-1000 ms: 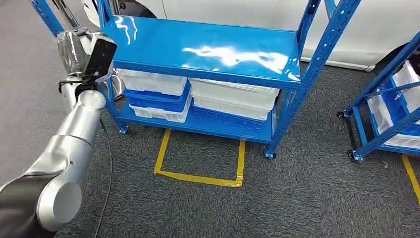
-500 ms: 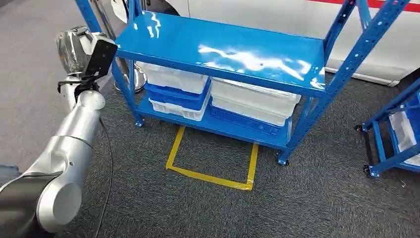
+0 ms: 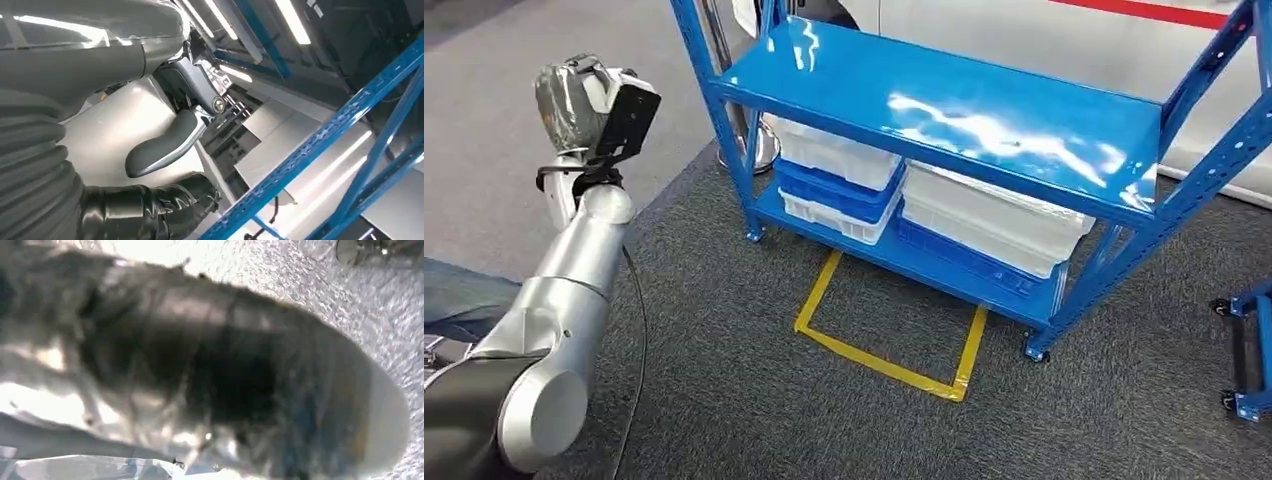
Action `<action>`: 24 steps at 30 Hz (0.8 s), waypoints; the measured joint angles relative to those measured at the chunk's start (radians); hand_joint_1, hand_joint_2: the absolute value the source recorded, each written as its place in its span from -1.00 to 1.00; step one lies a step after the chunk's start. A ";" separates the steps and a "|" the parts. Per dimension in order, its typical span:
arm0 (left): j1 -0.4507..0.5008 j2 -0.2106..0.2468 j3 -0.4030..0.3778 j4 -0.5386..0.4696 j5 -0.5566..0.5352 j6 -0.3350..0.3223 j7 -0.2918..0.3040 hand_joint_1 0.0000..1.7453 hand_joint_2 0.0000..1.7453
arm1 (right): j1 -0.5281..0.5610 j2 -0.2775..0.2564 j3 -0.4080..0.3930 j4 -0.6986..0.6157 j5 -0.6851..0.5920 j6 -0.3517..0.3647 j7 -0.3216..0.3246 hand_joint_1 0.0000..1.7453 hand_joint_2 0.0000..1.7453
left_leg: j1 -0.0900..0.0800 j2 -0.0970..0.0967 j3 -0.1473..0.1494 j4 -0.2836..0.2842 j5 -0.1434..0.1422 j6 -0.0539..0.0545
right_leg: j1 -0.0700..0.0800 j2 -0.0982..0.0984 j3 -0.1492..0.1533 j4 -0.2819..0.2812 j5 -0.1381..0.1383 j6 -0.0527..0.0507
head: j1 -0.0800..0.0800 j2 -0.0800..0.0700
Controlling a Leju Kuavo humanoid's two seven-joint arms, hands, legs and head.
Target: Take the parts from the cabinet and place them on the table.
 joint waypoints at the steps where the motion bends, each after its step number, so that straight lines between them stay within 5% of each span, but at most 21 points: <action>1: -0.003 0.005 0.000 -0.002 -0.001 0.000 0.000 1.00 1.00 | 0.000 -0.001 0.000 0.000 0.001 0.001 -0.001 -1.00 -1.00 | -0.006 0.055 -0.012 0.034 -0.030 -0.007 | 0.003 -0.010 0.002 -0.005 0.003 -0.005 | -0.007 0.000; 3: -0.004 0.004 0.000 -0.003 -0.002 0.000 0.001 1.00 1.00 | 0.002 -0.001 0.000 0.000 0.003 0.002 -0.001 -1.00 -1.00 | -0.001 0.090 -0.072 0.177 -0.103 -0.017 | 0.004 -0.029 0.001 -0.005 0.002 -0.006 | -0.006 0.000; 5: 0.002 0.005 -0.001 -0.003 -0.005 0.000 0.002 1.00 1.00 | 0.003 -0.001 0.000 0.000 0.003 0.003 -0.005 -1.00 -1.00 | 0.003 0.097 -0.123 0.286 -0.134 -0.023 | 0.004 -0.053 0.000 -0.004 0.001 -0.006 | -0.007 0.000; 6: 0.004 0.005 -0.001 -0.003 -0.006 0.000 0.003 1.00 1.00 | 0.003 -0.001 0.000 0.000 0.003 0.003 -0.007 -1.00 -1.00 | 0.005 0.100 -0.118 0.276 -0.116 -0.024 | 0.004 -0.064 0.000 -0.004 0.001 -0.006 | -0.007 0.000; 8: 0.001 0.005 -0.002 -0.003 -0.007 0.000 0.003 1.00 1.00 | 0.002 -0.001 0.000 0.000 0.004 0.003 -0.010 -1.00 -1.00 | 0.006 0.113 -0.045 0.134 -0.033 -0.023 | 0.004 -0.088 0.001 -0.003 -0.001 -0.005 | -0.007 0.000; 9: -0.003 0.005 -0.002 -0.004 -0.007 0.000 0.003 1.00 1.00 | 0.001 -0.001 0.000 0.000 0.004 0.003 -0.010 -1.00 -1.00 | 0.004 0.141 0.006 0.039 0.006 -0.019 | 0.004 -0.098 0.003 -0.003 -0.003 -0.003 | -0.007 0.000; 10: -0.007 0.005 -0.002 -0.007 -0.007 0.000 0.004 1.00 1.00 | 0.002 -0.001 0.000 0.000 0.004 0.003 -0.010 -1.00 -1.00 | -0.008 0.191 0.030 -0.011 -0.008 -0.015 | 0.010 -0.107 0.005 -0.003 -0.004 0.001 | -0.007 0.000; 11: -0.011 0.004 -0.002 -0.010 -0.008 0.000 0.004 1.00 1.00 | 0.001 -0.001 0.000 0.000 0.004 0.002 -0.010 -1.00 -1.00 | -0.015 0.184 0.031 -0.021 -0.005 -0.001 | 0.013 -0.116 0.003 -0.001 -0.005 0.006 | -0.006 0.000; 14: -0.009 0.010 -0.003 -0.012 0.000 0.000 0.005 1.00 1.00 | 0.000 -0.001 0.000 0.000 0.000 0.000 -0.010 -1.00 -1.00 | -0.018 0.146 0.025 -0.020 -0.001 0.015 | 0.012 -0.151 0.012 -0.008 -0.005 0.021 | -0.006 0.000; 15: -0.006 0.013 -0.003 -0.015 0.001 0.000 0.005 1.00 1.00 | -0.001 -0.001 0.000 0.000 0.000 -0.002 -0.010 -1.00 -1.00 | -0.008 0.134 0.035 -0.035 0.009 0.027 | 0.016 -0.151 0.010 -0.005 -0.012 0.029 | -0.005 0.000; 16: -0.006 0.013 -0.003 -0.019 0.005 0.002 0.001 1.00 1.00 | -0.001 -0.003 0.000 0.000 0.000 -0.003 -0.009 -1.00 -1.00 | -0.007 0.125 0.036 -0.040 0.013 0.031 | 0.009 -0.092 0.005 0.017 -0.031 0.034 | -0.005 0.000; 17: -0.006 0.016 -0.003 -0.020 0.010 0.002 0.001 1.00 1.00 | 0.000 -0.003 0.000 0.000 0.000 -0.005 -0.009 -1.00 -1.00 | -0.005 0.116 0.034 -0.039 0.015 0.037 | 0.008 -0.054 -0.024 0.080 -0.072 0.033 | -0.003 0.000; 20: 0.008 0.016 -0.003 -0.020 0.014 0.000 -0.001 1.00 1.00 | 0.006 -0.003 0.000 0.000 0.000 -0.007 -0.005 -1.00 -1.00 | -0.007 0.082 0.027 -0.037 0.018 0.041 | 0.009 -0.030 -0.122 0.283 -0.149 0.033 | -0.003 0.000; 22: 0.021 0.018 -0.003 -0.021 0.020 -0.002 -0.002 1.00 1.00 | 0.008 -0.003 0.000 0.000 0.000 -0.007 -0.002 -1.00 -1.00 | -0.007 0.054 0.026 -0.031 0.017 0.041 | 0.008 -0.029 -0.112 0.255 -0.105 0.032 | -0.003 0.000; 24: 0.024 0.021 -0.003 -0.028 0.022 -0.003 -0.003 1.00 1.00 | 0.007 -0.006 0.000 0.000 0.000 -0.007 -0.001 -1.00 -1.00 | -0.004 0.029 0.021 -0.018 0.012 0.033 | 0.003 -0.008 -0.044 0.108 -0.019 0.031 | -0.003 0.000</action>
